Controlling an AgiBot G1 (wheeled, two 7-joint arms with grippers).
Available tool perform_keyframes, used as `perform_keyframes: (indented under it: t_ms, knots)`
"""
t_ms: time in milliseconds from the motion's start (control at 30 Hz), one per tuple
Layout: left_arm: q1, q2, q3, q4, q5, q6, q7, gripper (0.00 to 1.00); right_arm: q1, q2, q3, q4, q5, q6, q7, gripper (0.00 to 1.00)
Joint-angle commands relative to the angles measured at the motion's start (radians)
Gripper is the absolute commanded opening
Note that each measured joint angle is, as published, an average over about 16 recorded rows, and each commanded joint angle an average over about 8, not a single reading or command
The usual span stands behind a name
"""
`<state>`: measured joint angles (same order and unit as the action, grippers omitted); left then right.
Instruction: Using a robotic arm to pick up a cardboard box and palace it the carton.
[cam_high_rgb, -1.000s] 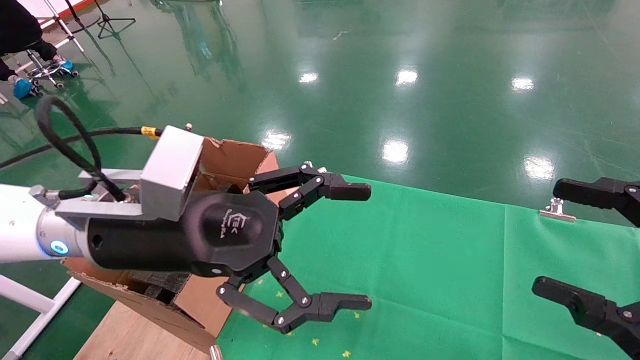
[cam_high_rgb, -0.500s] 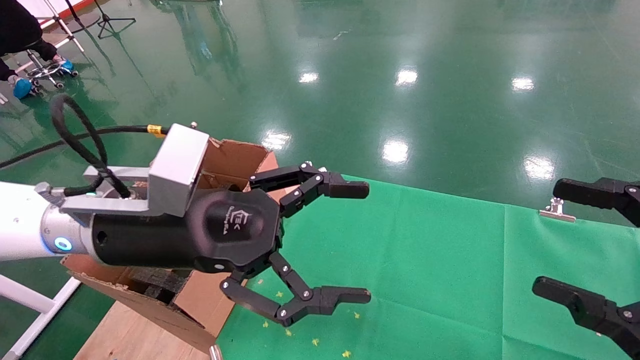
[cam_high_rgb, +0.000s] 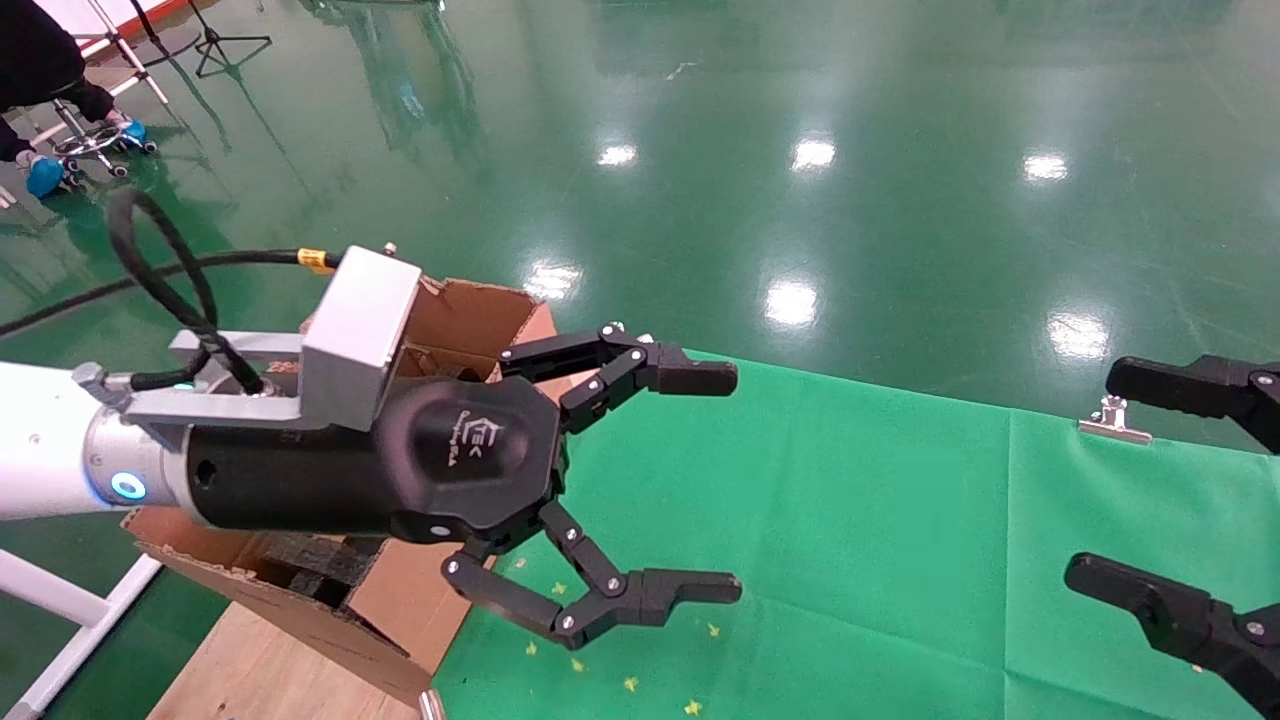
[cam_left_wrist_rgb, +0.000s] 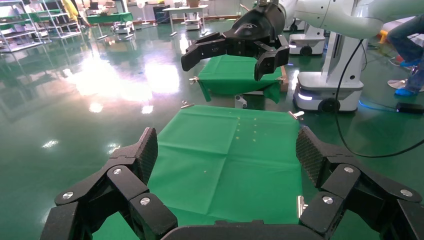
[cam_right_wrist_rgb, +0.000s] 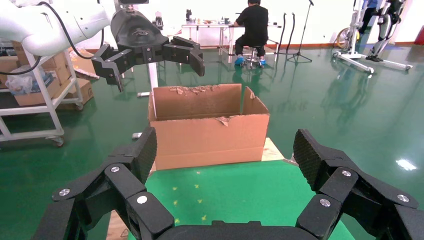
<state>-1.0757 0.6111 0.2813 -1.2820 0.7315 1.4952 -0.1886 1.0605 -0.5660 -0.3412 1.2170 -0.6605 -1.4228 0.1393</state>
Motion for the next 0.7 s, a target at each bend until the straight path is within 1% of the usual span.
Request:
perform_keyframes:
  t_ms: [33, 700]
  knots:
    - [0.0, 0.0, 0.0, 0.0, 0.0, 0.0, 0.0, 1.0, 0.0, 0.0, 0.0, 0.0, 0.0, 0.0, 0.0, 1.0]
    - [-0.002, 0.0, 0.002, 0.002, 0.001, -0.001, -0.001, 1.0, 0.0, 0.0, 0.0, 0.0, 0.0, 0.0, 0.0, 1.0]
